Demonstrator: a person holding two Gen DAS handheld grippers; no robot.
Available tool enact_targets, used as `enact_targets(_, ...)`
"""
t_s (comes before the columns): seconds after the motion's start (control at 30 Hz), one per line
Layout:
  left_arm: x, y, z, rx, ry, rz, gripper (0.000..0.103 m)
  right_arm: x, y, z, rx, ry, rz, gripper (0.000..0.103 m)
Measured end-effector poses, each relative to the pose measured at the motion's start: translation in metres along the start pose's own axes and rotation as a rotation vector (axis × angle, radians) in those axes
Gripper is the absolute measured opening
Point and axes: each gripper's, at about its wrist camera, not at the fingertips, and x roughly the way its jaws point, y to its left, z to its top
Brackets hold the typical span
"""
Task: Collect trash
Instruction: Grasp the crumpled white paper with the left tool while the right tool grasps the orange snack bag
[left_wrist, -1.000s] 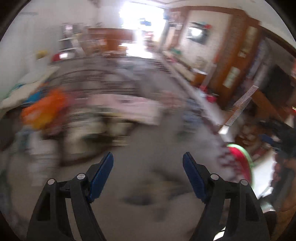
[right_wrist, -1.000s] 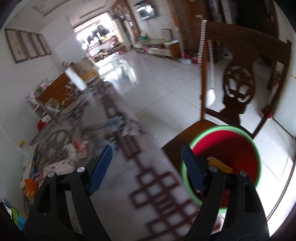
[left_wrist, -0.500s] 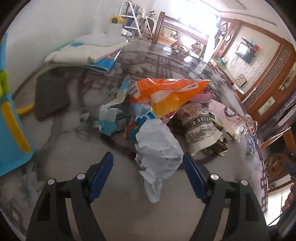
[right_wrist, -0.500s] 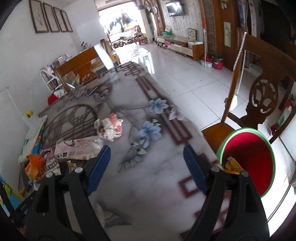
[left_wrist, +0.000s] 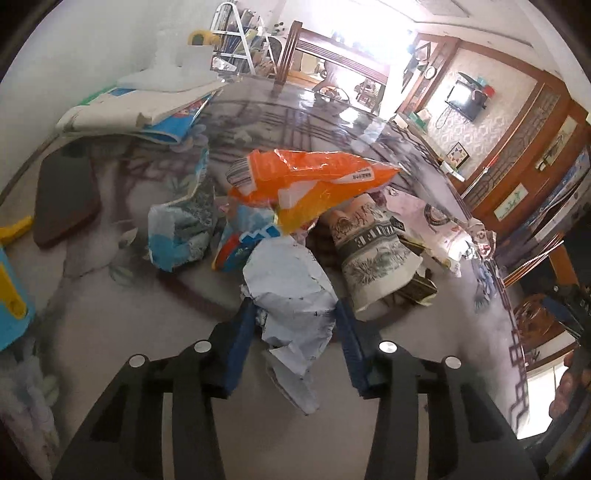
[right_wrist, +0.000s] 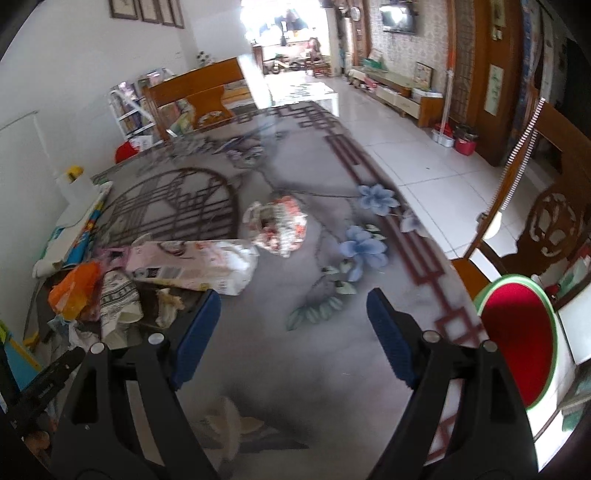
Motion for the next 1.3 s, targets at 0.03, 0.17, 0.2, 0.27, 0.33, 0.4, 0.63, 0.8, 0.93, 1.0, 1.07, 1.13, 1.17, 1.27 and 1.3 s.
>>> enact_targets(0.03,-0.004,0.002,-0.004,-0.017,0.002,-0.011,0.041,0.000,0.002,0.000,-0.003,0.003,0.014,0.081)
enact_targets(0.17,-0.023,0.022,-0.028,-0.150,0.048,-0.101,0.040,0.008,0.012,-0.005,-0.006,0.042,0.077,0.081)
enact_targets(0.2,-0.025,0.026,-0.032,-0.173,0.050,-0.114,0.040,0.010,0.015,-0.007,0.012,0.062,0.107,0.081)
enact_targets(0.27,-0.026,0.031,-0.037,-0.211,0.055,-0.135,0.040,0.012,0.024,-0.012,0.084,0.115,0.214,0.081)
enact_targets(0.33,-0.025,0.029,-0.035,-0.200,0.055,-0.131,0.040,0.013,0.039,-0.017,0.140,0.161,0.322,0.082)
enact_targets(0.4,-0.024,0.025,-0.035,-0.187,0.052,-0.125,0.040,0.018,0.063,-0.023,0.208,0.224,0.435,0.084)
enact_targets(0.63,-0.024,0.038,-0.035,-0.258,0.062,-0.173,0.040,0.056,0.160,-0.036,0.247,0.449,0.598,0.085)
enact_targets(0.8,-0.023,0.041,-0.035,-0.286,0.066,-0.191,0.040,0.070,0.200,-0.042,0.260,0.510,0.593,0.086)
enact_targets(0.93,-0.021,0.043,-0.036,-0.297,0.063,-0.198,0.040,0.073,0.223,-0.040,0.240,0.487,0.583,0.086)
enact_targets(1.0,-0.021,0.045,-0.036,-0.312,0.063,-0.203,0.040,0.074,0.231,-0.037,0.211,0.482,0.575,0.086)
enact_targets(1.07,-0.019,0.051,-0.036,-0.347,0.066,-0.220,0.040,0.074,0.238,-0.032,0.164,0.477,0.571,0.085)
enact_targets(1.13,-0.019,0.049,-0.036,-0.341,0.065,-0.217,0.040,0.073,0.246,-0.027,0.095,0.461,0.560,0.071)
enact_targets(1.17,-0.019,0.047,-0.035,-0.329,0.064,-0.212,0.040,0.073,0.247,-0.025,0.072,0.457,0.558,0.058)
enact_targets(1.27,-0.020,0.043,-0.036,-0.300,0.059,-0.196,0.040,0.077,0.253,-0.024,0.034,0.480,0.584,0.032)
enact_targets(1.3,-0.020,0.043,-0.036,-0.298,0.057,-0.195,0.040,0.078,0.252,-0.025,0.037,0.484,0.595,0.031)
